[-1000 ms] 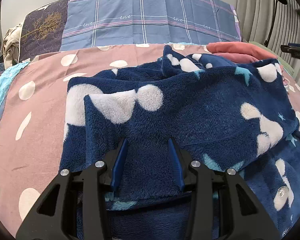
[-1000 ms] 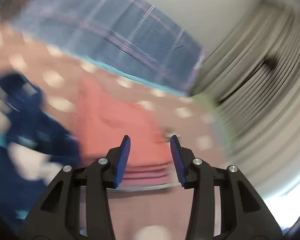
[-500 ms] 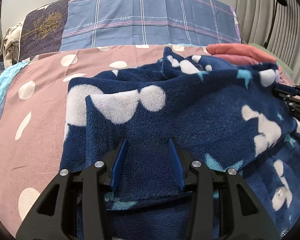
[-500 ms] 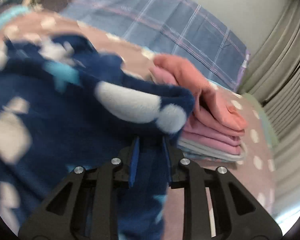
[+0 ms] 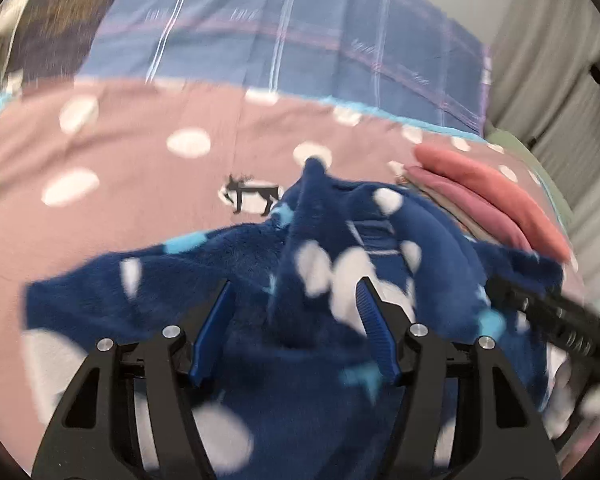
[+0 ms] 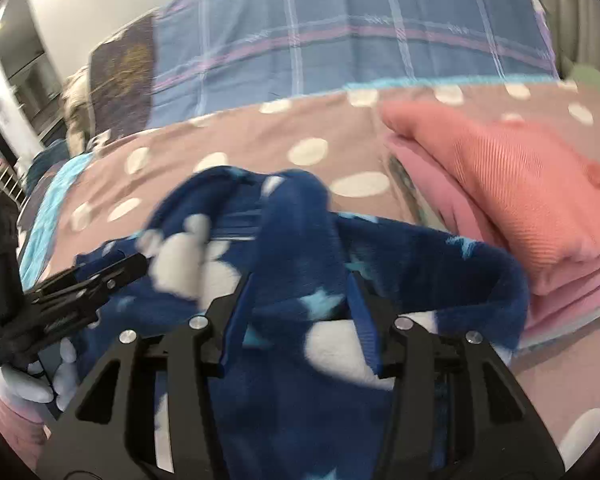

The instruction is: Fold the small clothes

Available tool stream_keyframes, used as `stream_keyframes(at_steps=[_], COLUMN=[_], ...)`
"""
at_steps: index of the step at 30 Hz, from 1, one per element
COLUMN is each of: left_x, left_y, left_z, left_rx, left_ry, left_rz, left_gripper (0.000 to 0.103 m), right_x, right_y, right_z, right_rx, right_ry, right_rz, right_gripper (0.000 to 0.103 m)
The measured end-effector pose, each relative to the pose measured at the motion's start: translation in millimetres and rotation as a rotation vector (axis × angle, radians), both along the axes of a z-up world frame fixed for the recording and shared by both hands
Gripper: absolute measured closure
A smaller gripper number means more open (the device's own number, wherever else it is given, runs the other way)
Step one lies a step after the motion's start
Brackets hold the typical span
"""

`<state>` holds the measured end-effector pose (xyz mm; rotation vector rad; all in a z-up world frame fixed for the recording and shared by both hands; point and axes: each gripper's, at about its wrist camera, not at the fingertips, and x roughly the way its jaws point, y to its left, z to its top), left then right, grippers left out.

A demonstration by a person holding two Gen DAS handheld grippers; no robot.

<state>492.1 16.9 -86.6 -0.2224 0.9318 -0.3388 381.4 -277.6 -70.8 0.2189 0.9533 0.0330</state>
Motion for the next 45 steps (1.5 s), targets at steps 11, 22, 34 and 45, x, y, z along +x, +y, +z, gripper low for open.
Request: stream_keyframes(at_steps=[11,22,34,45], left_x=[-13,-29,-57,-308], left_y=[25,-8,6,145], left_z=[-19,40,24,2], left_rx=[0.065,0.07,0.076,0.141], left_ry=[-0.007,-0.18,-0.184,-0.151], left_rz=[-0.014,-0.086,-0.044,-0.077], left_gripper=[0.095,0.074,0.07,0.028], right_x=[10,3,-17,-299], right_y=[12,14,24,-61], right_z=[-31,-4,-20,7], right_rx=[-0.09,0.001,-0.141,0.007], right_ry=[-0.016,-0.113,-0.126,-0.087], right_rz=[0.031,0.053,0.005,0.084], right_gripper=[0.063,0.073,0.073,0.05])
